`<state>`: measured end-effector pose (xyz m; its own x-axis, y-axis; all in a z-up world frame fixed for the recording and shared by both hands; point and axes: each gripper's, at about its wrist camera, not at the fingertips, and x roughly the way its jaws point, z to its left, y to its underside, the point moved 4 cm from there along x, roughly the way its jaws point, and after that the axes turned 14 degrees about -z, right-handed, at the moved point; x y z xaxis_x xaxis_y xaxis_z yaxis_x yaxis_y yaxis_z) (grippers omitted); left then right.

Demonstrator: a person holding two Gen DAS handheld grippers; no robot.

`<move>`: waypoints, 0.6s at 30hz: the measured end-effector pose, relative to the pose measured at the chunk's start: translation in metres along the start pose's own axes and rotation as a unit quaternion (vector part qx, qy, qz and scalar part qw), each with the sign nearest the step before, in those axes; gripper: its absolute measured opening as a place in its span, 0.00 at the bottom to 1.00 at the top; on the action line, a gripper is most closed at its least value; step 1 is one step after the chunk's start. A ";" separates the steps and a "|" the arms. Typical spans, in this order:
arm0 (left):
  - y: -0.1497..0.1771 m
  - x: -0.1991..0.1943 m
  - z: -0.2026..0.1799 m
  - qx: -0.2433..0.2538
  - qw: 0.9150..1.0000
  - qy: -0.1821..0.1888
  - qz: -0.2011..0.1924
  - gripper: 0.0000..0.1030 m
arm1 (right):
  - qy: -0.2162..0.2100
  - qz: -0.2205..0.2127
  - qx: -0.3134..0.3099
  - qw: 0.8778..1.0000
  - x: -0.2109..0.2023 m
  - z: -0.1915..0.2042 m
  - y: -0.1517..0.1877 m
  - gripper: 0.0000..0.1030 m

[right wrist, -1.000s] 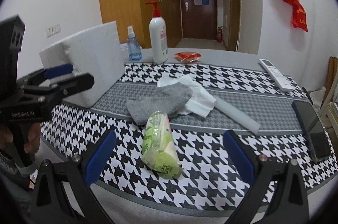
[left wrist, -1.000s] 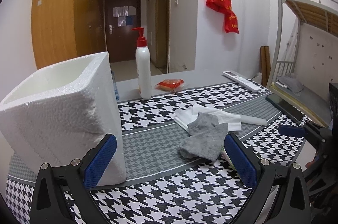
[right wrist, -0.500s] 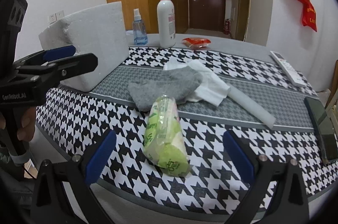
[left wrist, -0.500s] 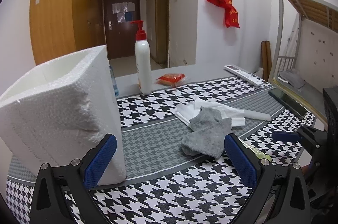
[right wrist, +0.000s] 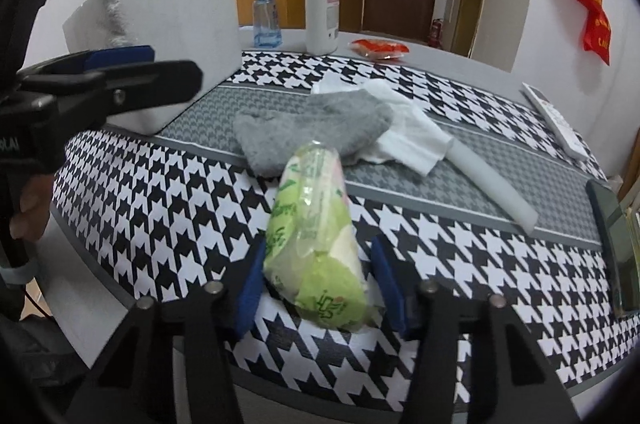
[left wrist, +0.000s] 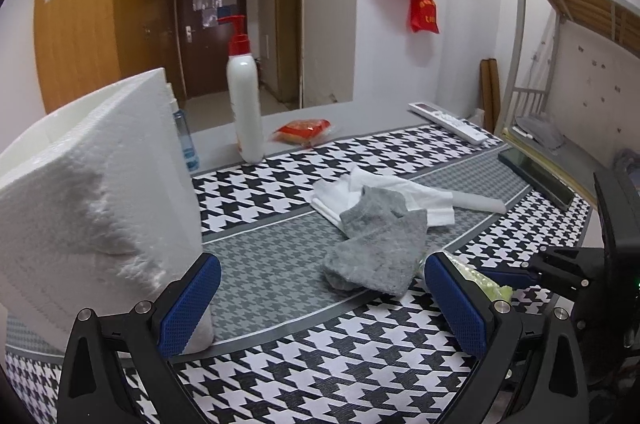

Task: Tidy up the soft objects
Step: 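Lower the right gripper onto the green tissue packet and close it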

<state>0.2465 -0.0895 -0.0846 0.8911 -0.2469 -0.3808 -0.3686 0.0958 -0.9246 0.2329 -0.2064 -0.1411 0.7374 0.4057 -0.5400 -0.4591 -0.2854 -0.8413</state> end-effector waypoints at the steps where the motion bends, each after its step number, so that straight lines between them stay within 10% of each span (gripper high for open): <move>1: 0.000 0.001 -0.001 0.000 1.000 0.000 0.001 0.99 | 0.002 0.000 -0.003 1.000 0.000 -0.001 0.000 0.50; 11: 0.002 0.011 -0.002 -0.002 1.000 0.003 0.007 0.99 | -0.011 -0.002 -0.004 1.000 -0.004 -0.002 0.002 0.49; 18: 0.001 0.013 -0.010 0.007 1.000 0.015 0.009 0.99 | -0.017 -0.007 0.004 1.000 -0.009 -0.004 0.002 0.32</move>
<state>0.2554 -0.1020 -0.0902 0.8758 -0.2741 -0.3973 -0.3808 0.1134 -0.9177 0.2271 -0.2138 -0.1382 0.7263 0.4396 -0.5285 -0.4531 -0.2720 -0.8489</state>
